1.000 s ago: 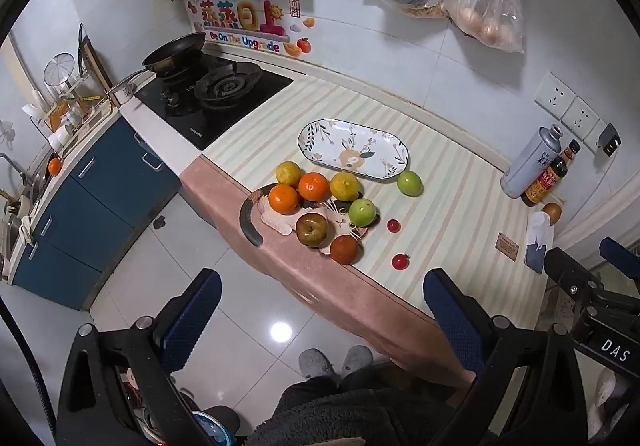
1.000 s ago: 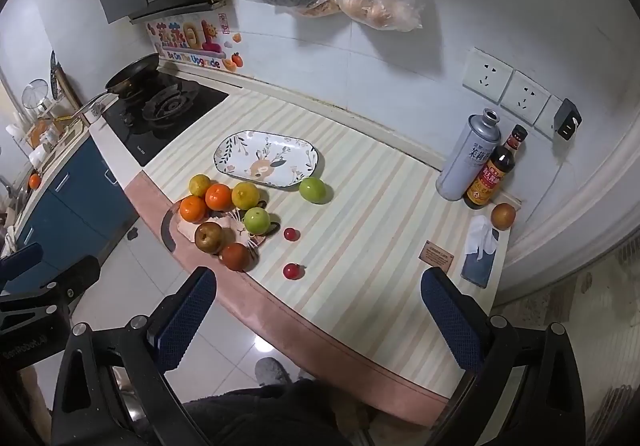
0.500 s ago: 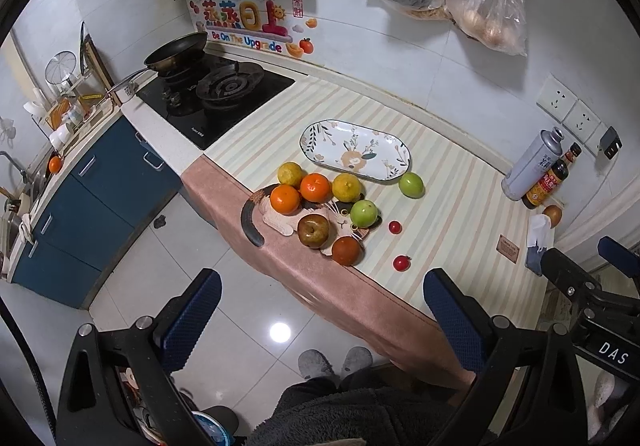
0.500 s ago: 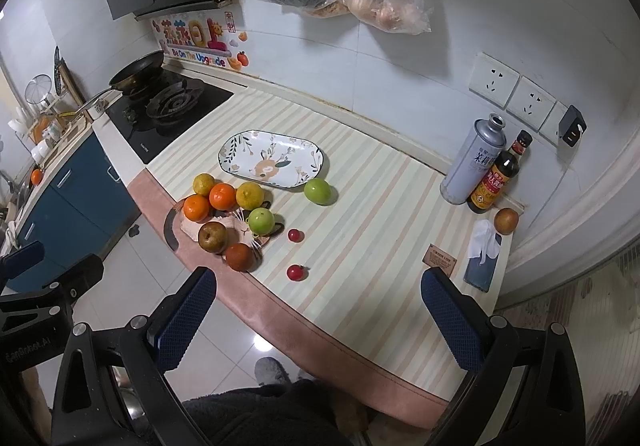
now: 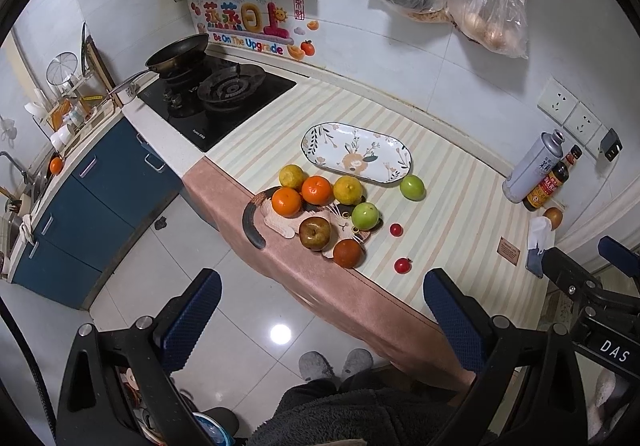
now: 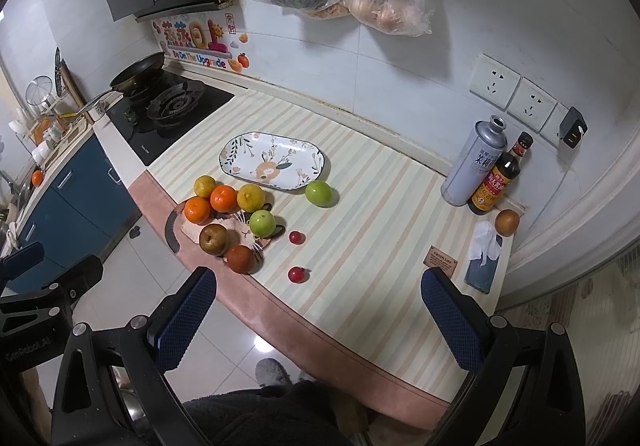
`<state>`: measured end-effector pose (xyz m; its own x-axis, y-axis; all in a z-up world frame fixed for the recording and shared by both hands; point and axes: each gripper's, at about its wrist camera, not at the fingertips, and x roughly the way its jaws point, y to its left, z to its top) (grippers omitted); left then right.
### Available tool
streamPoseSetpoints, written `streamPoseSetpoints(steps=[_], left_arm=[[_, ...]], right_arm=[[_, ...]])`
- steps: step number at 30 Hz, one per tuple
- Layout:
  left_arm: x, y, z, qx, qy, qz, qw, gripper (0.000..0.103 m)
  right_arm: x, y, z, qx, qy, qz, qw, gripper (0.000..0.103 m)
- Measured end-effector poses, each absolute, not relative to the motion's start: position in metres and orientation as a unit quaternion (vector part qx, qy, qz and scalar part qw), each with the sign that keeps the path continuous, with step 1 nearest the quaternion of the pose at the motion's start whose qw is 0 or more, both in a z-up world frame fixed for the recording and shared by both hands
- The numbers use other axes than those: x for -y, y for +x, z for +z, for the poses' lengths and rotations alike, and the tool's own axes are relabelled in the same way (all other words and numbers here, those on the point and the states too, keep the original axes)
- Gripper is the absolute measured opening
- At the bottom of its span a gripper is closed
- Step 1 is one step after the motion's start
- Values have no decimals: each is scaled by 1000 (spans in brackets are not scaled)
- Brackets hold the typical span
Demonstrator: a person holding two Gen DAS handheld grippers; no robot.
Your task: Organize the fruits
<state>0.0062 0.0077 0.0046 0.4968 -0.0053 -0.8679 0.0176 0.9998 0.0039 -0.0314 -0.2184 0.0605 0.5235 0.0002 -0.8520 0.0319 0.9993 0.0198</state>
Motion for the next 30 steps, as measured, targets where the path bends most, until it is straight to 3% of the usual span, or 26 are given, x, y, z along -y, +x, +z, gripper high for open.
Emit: streamPoseSetpoints(steps=[30], left_arm=[[-11, 13, 12, -495, 4, -6, 869, 103]], right_arm=[[212, -29, 65, -482, 13, -2, 876, 103]])
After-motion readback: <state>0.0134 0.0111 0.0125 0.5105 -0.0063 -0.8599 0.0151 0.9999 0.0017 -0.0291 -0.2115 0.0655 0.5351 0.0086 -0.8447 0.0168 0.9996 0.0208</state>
